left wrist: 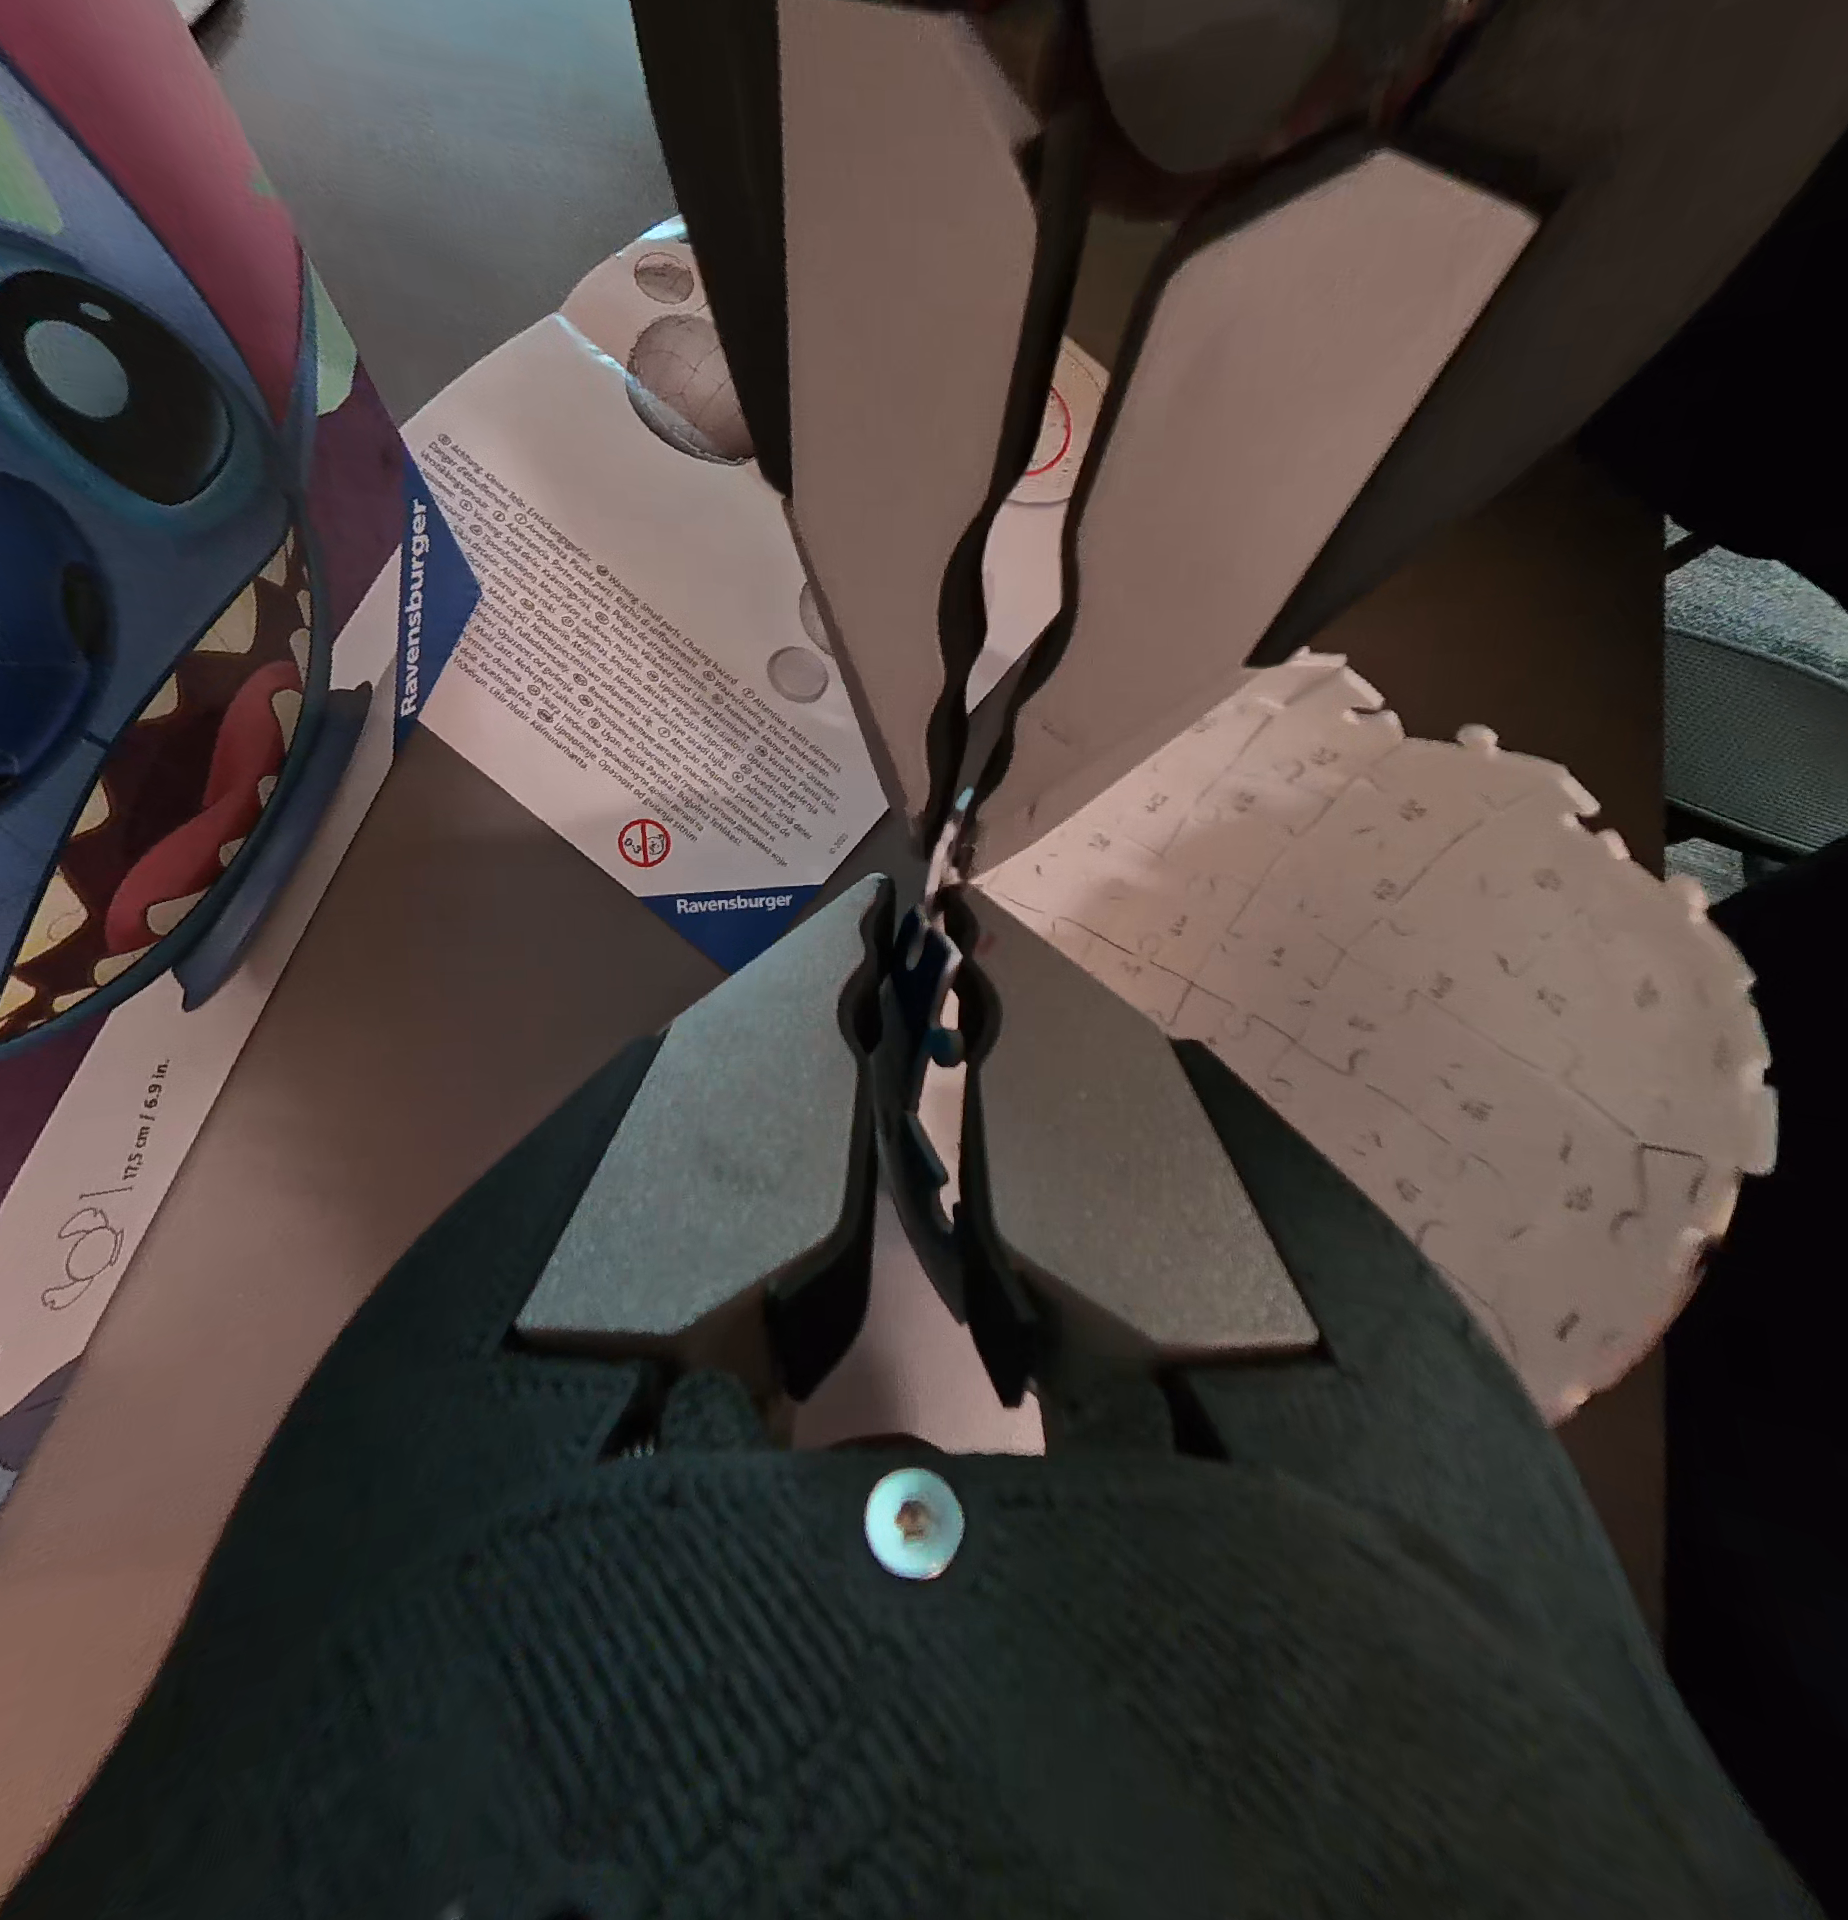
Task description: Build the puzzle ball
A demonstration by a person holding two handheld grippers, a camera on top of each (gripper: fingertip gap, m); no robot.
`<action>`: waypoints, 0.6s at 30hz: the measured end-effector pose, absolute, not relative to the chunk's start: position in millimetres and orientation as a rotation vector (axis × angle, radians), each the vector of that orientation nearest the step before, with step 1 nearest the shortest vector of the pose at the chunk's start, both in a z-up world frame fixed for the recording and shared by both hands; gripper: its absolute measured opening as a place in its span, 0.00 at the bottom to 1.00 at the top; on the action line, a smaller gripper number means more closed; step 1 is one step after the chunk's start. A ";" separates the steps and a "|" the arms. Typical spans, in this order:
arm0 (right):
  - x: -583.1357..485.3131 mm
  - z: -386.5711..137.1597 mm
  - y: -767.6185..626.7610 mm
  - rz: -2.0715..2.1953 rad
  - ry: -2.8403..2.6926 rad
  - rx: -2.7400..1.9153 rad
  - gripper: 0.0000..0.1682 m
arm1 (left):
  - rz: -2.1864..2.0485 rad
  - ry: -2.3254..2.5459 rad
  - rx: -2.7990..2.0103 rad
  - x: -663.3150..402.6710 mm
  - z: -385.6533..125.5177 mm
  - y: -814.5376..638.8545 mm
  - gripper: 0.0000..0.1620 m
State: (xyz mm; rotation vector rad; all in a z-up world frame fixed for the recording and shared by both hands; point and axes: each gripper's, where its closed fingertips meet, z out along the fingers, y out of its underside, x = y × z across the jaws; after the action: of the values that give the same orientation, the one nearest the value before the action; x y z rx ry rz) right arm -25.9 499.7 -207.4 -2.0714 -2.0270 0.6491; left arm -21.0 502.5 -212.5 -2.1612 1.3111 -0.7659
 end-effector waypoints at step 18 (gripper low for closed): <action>-29.2 -206.0 499.0 0.626 -1.992 -2.101 0.00 | -0.700 1.401 -2.168 -31.1 -207.8 501.4 0.05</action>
State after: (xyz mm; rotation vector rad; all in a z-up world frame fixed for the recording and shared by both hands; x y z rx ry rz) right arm -29.2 499.0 -206.0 -2.1009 -1.9922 0.6264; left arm -31.1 501.4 -207.8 -2.1678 1.4011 -0.7002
